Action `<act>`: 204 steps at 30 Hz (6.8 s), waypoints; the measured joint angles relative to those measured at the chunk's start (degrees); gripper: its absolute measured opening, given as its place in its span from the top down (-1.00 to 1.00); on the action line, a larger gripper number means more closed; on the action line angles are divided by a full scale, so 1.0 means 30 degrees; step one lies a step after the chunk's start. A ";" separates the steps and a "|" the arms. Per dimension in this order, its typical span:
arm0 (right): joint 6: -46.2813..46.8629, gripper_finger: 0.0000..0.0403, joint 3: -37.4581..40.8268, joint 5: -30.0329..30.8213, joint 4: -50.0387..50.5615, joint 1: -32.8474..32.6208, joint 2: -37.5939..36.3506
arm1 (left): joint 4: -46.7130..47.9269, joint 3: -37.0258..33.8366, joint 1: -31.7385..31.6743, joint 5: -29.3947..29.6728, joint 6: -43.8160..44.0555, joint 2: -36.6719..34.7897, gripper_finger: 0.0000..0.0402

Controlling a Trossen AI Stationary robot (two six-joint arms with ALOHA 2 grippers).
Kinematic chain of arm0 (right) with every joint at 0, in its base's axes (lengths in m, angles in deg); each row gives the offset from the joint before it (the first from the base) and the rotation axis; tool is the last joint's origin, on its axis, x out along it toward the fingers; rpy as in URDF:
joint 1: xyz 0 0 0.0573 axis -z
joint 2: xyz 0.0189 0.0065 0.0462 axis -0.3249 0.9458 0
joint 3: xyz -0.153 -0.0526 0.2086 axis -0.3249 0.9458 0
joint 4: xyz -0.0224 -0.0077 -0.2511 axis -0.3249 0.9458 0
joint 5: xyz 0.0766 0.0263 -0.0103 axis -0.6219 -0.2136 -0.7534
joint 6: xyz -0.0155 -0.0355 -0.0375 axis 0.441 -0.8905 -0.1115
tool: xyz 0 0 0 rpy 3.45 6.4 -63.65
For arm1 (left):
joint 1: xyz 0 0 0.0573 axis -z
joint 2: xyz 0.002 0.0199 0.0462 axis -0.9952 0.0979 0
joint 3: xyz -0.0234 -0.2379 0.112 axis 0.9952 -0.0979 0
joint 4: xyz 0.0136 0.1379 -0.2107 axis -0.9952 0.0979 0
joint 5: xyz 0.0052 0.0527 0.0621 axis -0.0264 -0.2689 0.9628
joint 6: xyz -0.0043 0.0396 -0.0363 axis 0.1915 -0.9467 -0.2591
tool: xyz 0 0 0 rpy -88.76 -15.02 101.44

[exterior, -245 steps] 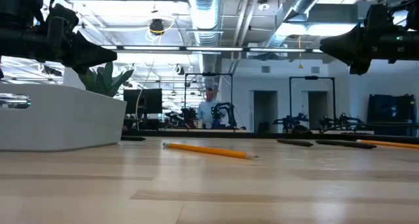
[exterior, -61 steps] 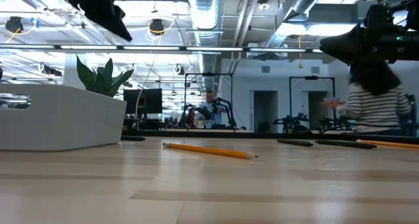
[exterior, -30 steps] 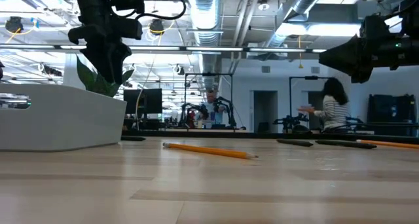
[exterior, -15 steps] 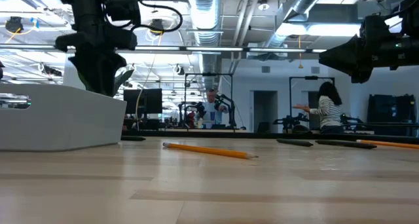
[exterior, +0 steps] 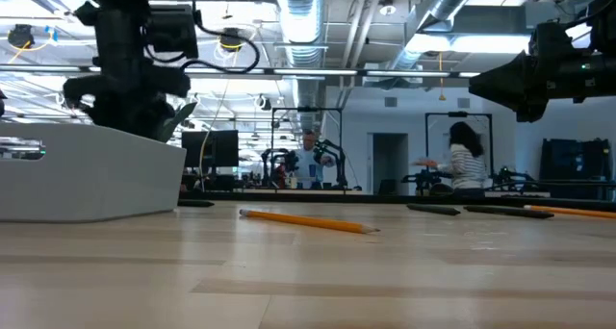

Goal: Sort pens & pencils
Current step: Move the left gray bin to the bottom right of the table

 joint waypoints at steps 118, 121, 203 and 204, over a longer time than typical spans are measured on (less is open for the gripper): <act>0.0000 0.31 0.0000 0.0007 -0.0007 0.0000 0.0019 | 0.3290 1.4781 0.3665 -0.1652 0.5510 0.8106 1.00; 0.0000 0.31 0.0000 0.0007 -0.0007 0.0000 0.0012 | 0.2802 1.5127 0.4311 -0.1535 0.5904 0.8265 1.00; 0.7985 0.31 -0.3089 -0.0525 -0.0663 -0.1151 -0.0017 | -0.1830 1.5939 1.0564 -0.3564 1.1055 1.8090 0.97; 0.7985 0.31 -0.3089 -0.0518 -0.0663 -0.1151 -0.0017 | -0.1830 1.5939 1.0564 -0.3594 1.1031 1.8090 0.97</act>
